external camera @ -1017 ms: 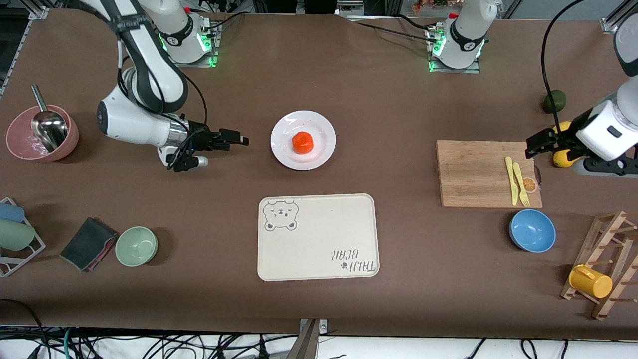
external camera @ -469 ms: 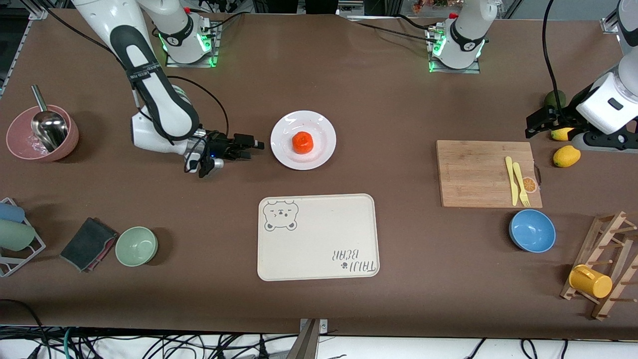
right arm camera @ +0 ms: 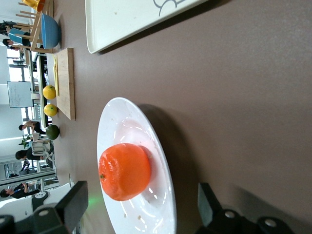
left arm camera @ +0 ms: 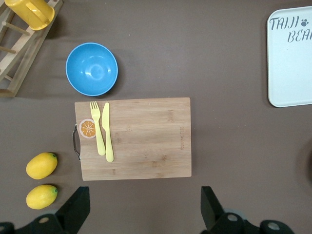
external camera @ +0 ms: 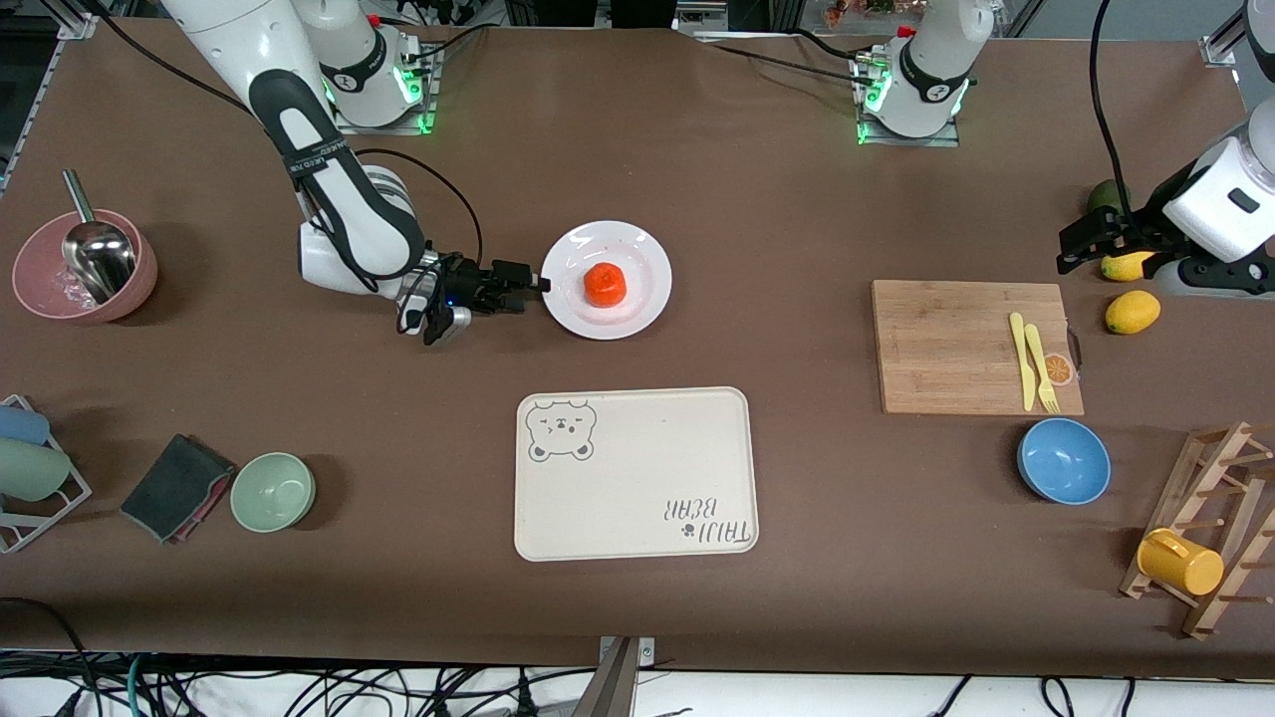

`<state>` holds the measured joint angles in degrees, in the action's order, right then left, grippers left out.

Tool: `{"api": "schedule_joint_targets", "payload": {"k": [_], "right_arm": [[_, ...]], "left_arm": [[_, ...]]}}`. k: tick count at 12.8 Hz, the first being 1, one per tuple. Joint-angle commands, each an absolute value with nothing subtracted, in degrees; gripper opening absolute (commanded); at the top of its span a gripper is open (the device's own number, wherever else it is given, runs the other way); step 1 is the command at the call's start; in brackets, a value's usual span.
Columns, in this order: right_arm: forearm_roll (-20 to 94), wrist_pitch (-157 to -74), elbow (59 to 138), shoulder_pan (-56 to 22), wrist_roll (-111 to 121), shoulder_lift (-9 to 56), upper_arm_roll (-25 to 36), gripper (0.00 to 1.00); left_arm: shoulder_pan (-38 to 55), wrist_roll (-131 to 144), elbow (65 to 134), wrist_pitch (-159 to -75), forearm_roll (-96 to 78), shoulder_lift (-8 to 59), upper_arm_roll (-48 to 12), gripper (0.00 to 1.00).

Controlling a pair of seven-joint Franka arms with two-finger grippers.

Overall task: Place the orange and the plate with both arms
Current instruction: 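Reach the right gripper to the plate rim while the left gripper retracts, then close the right gripper on the plate rim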

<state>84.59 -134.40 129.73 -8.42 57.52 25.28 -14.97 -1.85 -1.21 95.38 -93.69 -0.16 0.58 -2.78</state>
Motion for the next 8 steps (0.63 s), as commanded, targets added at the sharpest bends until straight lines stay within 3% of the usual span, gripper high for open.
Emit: {"api": "schedule_joint_targets", "payload": {"k": [1,5,8], "right_arm": [[88.2,-136.4,130.2,-8.2,60.9,26.5,-16.0,0.99],[91.6,-138.9,130.3,-8.5,60.9,27.3,-18.5,0.9],[91.6,-139.2,130.3,-8.6,61.0,27.8,-18.5,0.76]], "left_arm": [[-1.2,-1.1,93.5,-92.5,0.6,0.6,-3.0,1.0],[-1.6,-1.2,93.4,-92.5,0.2,0.6,-2.9,1.0],[-1.8,-1.2,93.3,-92.7,0.0,0.7,-2.9,1.0]]}}
